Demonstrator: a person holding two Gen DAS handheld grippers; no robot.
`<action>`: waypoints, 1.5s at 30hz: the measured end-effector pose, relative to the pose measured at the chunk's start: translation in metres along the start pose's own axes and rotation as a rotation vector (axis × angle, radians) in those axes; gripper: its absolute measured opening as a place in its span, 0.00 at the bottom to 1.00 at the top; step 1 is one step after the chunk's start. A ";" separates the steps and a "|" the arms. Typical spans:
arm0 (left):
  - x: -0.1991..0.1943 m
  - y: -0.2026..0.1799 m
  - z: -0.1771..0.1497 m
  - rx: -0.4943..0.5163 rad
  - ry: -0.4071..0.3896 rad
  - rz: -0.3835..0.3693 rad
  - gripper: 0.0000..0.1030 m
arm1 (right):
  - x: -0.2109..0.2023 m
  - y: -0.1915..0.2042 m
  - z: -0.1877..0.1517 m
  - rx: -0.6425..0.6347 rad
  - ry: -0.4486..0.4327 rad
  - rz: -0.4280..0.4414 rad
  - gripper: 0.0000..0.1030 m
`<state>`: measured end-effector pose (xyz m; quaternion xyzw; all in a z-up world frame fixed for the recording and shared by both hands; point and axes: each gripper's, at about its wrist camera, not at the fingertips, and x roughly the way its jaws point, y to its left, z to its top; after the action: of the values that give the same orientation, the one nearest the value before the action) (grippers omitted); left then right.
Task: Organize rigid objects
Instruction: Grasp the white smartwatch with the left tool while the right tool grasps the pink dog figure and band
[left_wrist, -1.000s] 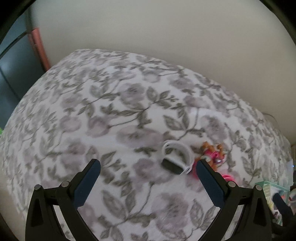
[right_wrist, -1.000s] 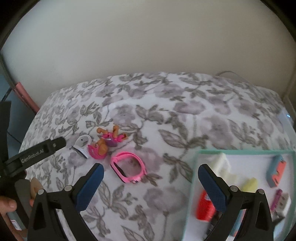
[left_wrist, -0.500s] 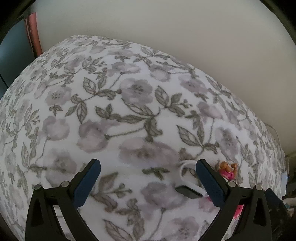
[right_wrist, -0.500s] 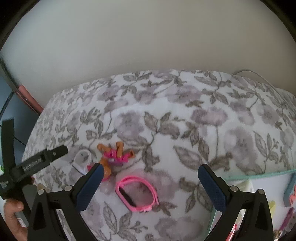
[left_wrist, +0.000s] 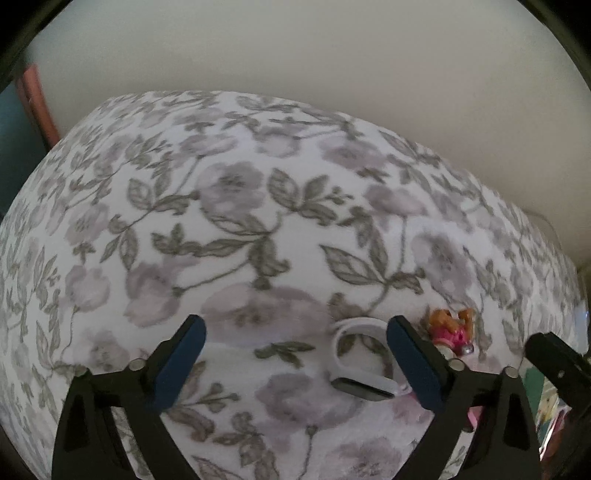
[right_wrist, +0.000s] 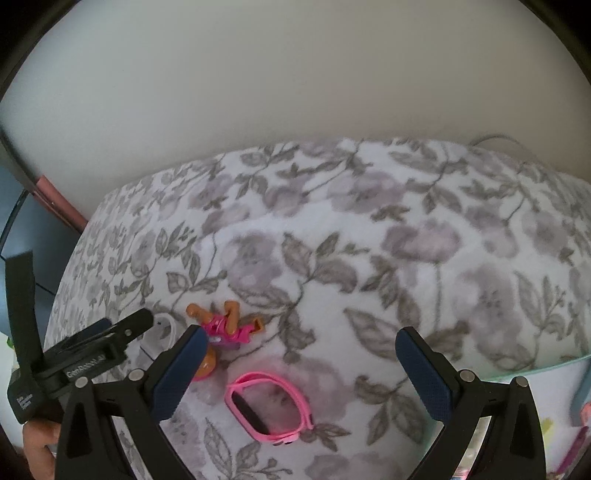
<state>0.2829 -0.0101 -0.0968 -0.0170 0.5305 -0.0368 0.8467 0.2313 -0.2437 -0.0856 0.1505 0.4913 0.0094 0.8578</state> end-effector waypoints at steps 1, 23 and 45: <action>0.001 -0.003 -0.001 0.016 0.002 0.001 0.87 | 0.002 0.001 -0.001 -0.006 0.004 -0.003 1.00; 0.008 -0.043 -0.033 0.159 0.039 0.015 0.23 | 0.003 0.001 -0.018 0.010 0.033 0.010 1.00; -0.002 0.036 -0.034 -0.101 0.049 0.102 0.16 | 0.006 0.035 -0.035 -0.019 0.124 0.087 0.84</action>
<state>0.2526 0.0261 -0.1123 -0.0319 0.5522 0.0328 0.8324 0.2097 -0.2011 -0.0983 0.1624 0.5365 0.0606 0.8259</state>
